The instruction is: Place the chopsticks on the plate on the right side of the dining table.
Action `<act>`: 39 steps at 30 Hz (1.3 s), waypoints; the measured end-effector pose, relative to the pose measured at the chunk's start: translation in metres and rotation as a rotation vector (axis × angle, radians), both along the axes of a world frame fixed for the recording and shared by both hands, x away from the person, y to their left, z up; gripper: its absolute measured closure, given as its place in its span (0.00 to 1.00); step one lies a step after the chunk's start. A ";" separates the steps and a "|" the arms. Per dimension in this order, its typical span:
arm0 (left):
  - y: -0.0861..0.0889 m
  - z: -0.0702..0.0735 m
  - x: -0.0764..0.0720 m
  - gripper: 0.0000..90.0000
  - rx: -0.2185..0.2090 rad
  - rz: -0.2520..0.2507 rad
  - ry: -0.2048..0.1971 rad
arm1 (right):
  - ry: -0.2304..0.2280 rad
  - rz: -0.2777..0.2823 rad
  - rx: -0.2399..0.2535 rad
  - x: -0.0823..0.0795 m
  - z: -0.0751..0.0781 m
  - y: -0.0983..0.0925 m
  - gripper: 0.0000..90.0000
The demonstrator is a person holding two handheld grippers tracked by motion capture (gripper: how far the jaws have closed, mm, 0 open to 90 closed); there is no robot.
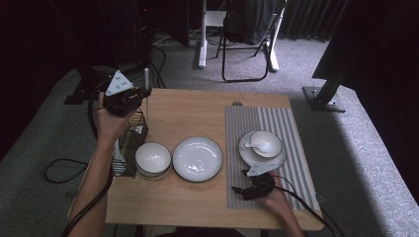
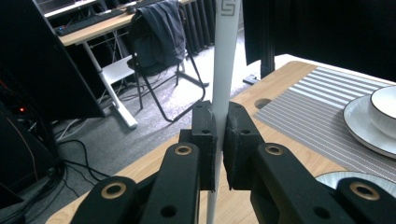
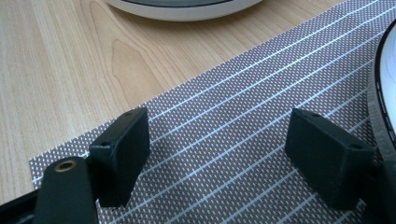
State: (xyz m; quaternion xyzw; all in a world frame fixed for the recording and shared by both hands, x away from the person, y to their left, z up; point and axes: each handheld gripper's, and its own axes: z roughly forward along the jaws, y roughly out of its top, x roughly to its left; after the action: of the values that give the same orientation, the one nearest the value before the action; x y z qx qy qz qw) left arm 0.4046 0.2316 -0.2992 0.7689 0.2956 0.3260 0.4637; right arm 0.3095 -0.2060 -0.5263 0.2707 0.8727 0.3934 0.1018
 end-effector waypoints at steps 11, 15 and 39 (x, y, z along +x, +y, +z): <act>-0.009 -0.003 0.000 0.94 -0.010 -0.029 0.022 | -0.001 0.000 0.000 0.000 0.000 0.000 0.24; -0.012 -0.004 -0.001 0.94 -0.005 -0.041 0.026 | -0.002 0.000 -0.001 0.000 0.000 0.000 0.24; -0.030 -0.001 -0.007 0.94 0.004 -0.080 0.029 | 0.000 0.000 0.000 0.000 0.000 0.000 0.24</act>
State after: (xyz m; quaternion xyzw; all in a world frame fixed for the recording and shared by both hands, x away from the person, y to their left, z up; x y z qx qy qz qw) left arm 0.3981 0.2017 -0.3007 0.7857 0.2705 0.2966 0.4706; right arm 0.3095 -0.2059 -0.5263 0.2707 0.8727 0.3933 0.1020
